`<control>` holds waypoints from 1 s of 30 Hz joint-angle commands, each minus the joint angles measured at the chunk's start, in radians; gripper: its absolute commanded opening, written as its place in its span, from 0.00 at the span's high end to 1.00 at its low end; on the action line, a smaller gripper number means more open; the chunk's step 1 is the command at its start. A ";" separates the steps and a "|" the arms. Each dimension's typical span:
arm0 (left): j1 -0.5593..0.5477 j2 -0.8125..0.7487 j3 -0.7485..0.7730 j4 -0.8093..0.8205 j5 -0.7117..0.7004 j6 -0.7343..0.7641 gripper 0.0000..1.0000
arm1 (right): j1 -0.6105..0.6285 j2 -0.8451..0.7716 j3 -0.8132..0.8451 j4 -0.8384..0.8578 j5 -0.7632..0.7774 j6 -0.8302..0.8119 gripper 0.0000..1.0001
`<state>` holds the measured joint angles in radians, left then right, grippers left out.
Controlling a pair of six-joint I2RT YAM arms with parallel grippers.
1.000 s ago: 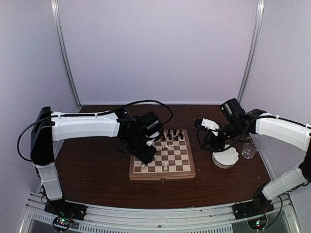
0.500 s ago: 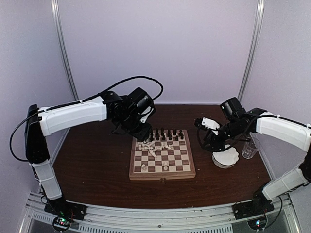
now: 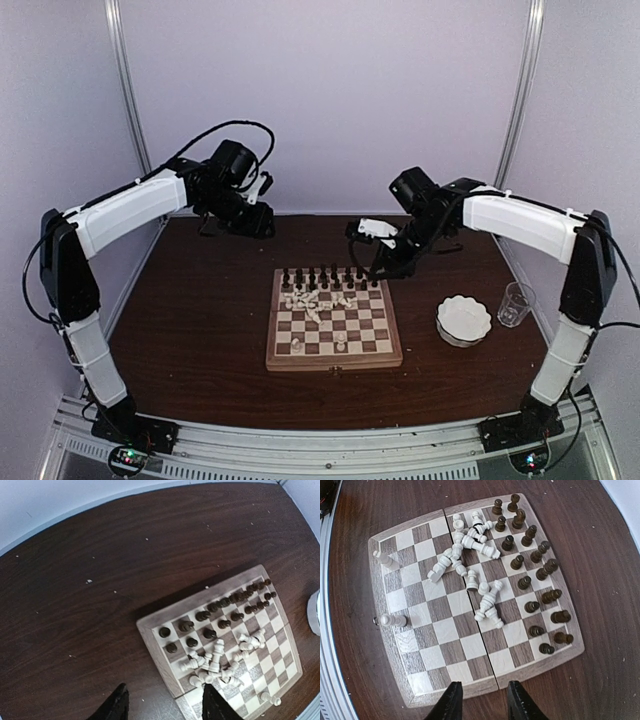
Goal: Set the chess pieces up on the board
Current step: Pick up the pawn from the chessboard.
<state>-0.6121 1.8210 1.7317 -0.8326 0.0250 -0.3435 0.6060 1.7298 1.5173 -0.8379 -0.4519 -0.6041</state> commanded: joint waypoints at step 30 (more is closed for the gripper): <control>0.092 -0.186 -0.239 0.196 0.046 0.003 0.50 | 0.170 0.584 0.593 -0.271 0.240 0.153 0.67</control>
<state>-0.5289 1.6588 1.4975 -0.6781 0.0498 -0.3347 0.7784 2.2875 2.0773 -1.1004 -0.2417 -0.4671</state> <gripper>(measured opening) 0.503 0.332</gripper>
